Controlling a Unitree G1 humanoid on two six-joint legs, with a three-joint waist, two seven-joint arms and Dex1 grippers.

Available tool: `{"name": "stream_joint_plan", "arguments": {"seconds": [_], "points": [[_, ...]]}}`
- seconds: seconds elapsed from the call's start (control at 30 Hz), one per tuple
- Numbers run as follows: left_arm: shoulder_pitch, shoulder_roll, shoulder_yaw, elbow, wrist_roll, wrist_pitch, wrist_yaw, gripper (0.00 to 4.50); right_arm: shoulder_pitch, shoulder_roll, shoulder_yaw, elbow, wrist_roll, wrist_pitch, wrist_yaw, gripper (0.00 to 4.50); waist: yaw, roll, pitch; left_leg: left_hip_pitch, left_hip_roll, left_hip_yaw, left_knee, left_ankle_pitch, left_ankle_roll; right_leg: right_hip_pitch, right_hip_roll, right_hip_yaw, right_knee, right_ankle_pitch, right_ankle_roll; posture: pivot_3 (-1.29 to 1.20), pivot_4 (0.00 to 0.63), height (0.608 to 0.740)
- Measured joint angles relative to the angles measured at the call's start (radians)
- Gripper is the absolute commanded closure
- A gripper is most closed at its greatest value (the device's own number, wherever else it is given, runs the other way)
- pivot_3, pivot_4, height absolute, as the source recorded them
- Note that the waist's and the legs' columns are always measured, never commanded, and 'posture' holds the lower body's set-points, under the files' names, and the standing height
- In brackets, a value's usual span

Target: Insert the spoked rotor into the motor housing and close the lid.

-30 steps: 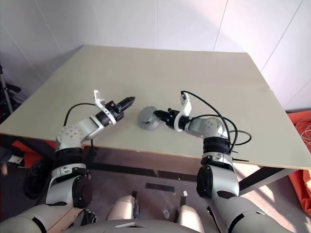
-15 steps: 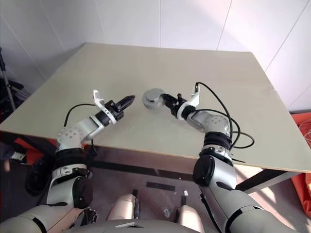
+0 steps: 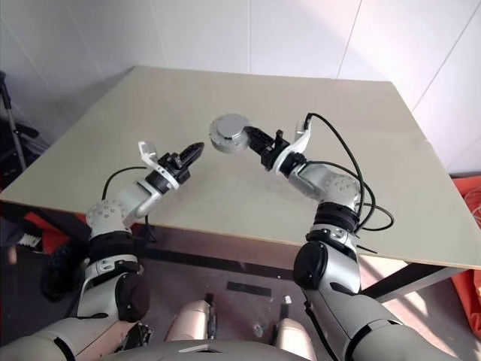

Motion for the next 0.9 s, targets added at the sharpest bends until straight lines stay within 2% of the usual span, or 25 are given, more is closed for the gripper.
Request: {"name": "stream_joint_plan", "arguments": {"seconds": [0.57,0.67,0.9], "points": [[0.033,0.011,-0.062,-0.053,-0.046,0.040,0.003,4.50,0.013,-0.013,0.042,0.000,0.001,-0.028,-0.016,3.32,0.000,0.000,0.000,-0.001,0.000,0.000,0.001,0.000,0.000,0.000,0.000,0.000,0.000,0.001,0.002,0.00,0.000,0.740],[0.037,0.020,-0.084,-0.053,-0.030,0.026,0.001,3.89,0.020,-0.017,0.056,-0.002,0.000,-0.037,-0.016,3.32,0.000,0.000,0.000,-0.001,0.000,0.000,0.001,0.000,0.000,0.000,0.000,0.000,0.000,0.001,0.002,0.00,0.000,0.740],[0.052,0.026,-0.108,-0.053,-0.031,0.030,-0.018,1.64,0.039,-0.024,0.087,-0.002,-0.002,-0.051,-0.015,3.32,0.000,0.000,0.000,-0.001,0.000,0.000,0.002,0.000,0.000,0.000,0.000,0.000,0.000,0.001,0.002,0.00,0.000,0.740]]}}
